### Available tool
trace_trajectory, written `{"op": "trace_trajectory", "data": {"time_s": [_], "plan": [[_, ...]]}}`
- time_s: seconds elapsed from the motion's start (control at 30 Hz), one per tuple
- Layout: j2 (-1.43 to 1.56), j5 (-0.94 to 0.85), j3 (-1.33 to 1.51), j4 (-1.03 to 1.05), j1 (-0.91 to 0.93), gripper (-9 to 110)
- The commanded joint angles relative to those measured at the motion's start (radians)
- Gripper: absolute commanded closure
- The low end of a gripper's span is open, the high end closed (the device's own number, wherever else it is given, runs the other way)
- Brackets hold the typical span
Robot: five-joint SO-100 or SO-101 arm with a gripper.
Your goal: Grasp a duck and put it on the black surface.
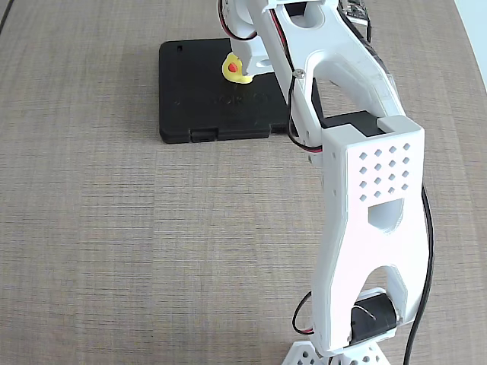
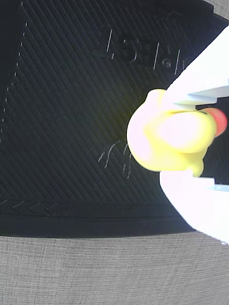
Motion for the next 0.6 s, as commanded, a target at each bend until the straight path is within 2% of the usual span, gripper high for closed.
{"op": "trace_trajectory", "data": {"time_s": [0.0,0.2,0.57], "plan": [[0.014,0.006,-0.035,-0.003,0.006,80],[0.091,0.006,-0.043,0.003,0.014,70],[0.586,0.008,0.044,0.101,0.078,70]]}}
